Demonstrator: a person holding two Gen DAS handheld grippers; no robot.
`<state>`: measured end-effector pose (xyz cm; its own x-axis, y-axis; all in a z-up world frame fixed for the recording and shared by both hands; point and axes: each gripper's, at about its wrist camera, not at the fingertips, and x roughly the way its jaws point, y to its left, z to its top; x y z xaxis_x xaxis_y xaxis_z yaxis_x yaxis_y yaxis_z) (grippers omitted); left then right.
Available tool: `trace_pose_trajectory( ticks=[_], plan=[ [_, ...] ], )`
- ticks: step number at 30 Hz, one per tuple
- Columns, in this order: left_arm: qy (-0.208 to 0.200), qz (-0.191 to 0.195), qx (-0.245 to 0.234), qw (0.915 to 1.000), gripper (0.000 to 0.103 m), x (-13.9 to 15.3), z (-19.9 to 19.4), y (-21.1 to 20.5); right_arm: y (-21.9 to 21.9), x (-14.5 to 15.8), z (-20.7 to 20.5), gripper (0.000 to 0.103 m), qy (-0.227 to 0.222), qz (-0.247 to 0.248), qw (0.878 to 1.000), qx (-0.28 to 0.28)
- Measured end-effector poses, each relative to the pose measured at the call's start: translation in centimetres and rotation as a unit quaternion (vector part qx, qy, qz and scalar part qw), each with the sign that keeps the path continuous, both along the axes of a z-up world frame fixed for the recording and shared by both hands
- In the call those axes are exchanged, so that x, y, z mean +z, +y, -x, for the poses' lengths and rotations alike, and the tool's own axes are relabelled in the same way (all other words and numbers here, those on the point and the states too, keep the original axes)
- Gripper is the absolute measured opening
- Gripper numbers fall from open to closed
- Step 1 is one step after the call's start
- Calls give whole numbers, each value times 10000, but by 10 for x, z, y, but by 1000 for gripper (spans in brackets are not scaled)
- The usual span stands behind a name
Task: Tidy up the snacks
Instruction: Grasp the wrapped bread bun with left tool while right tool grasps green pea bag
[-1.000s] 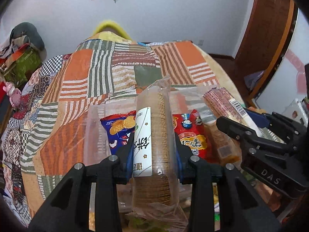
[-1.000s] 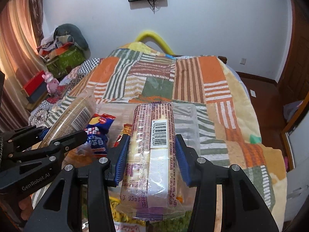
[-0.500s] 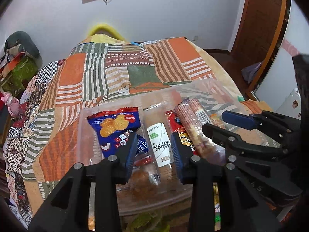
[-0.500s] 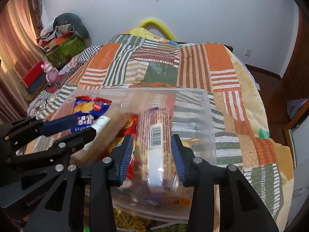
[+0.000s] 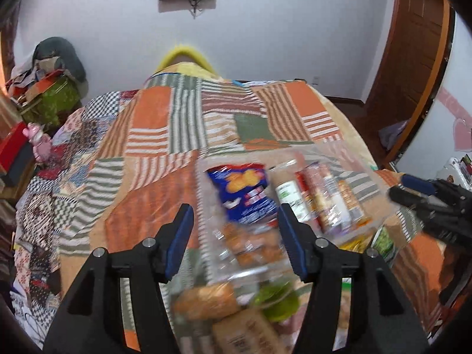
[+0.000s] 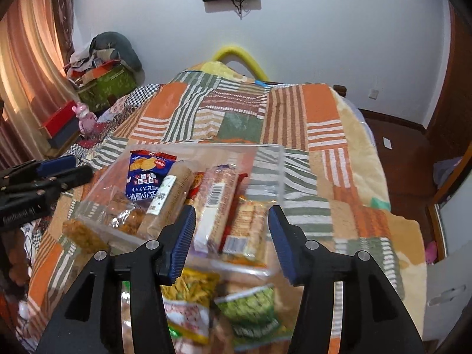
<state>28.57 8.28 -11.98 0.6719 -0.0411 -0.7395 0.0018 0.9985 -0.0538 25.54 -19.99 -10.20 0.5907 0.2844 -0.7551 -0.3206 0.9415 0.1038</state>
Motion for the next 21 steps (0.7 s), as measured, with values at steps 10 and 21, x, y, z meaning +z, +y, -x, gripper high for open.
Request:
trace_pose_trajectory(
  ticks=[10,21],
  plan=[
    [402,-57,223,9989,68,-31,30,28,-23,-9,23,56,94,222,9995,-196],
    [815,255,163,9962,74,-71,34,31,-26,-55,36,60,883,250,9957,-83]
  ],
)
